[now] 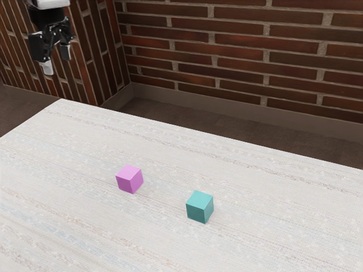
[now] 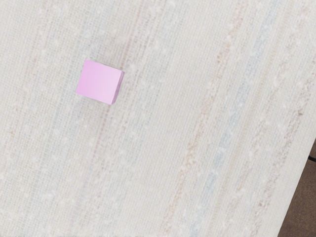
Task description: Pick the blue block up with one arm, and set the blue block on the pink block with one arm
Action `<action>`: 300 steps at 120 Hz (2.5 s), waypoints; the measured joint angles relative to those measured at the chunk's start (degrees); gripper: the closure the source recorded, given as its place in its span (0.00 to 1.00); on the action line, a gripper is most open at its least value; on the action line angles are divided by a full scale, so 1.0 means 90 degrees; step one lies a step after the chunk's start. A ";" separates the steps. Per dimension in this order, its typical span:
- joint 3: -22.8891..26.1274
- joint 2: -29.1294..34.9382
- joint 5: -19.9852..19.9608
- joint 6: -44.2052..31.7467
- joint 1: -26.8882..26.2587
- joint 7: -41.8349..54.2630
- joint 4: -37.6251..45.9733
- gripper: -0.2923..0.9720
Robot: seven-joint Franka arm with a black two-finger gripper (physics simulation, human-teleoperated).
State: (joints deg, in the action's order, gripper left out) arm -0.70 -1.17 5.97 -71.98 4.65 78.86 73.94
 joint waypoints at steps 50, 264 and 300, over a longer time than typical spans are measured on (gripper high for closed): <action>-0.0001 0.0000 0.0000 0.0000 0.0175 0.0018 0.0000 0.23; 0.0746 0.1074 0.0066 0.0600 0.0054 0.0173 -0.1663 0.23; 0.0617 0.1051 0.0233 0.0701 0.0075 0.0222 -0.1700 0.23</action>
State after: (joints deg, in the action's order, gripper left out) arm 4.85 8.29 8.06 -65.67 5.32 80.86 58.64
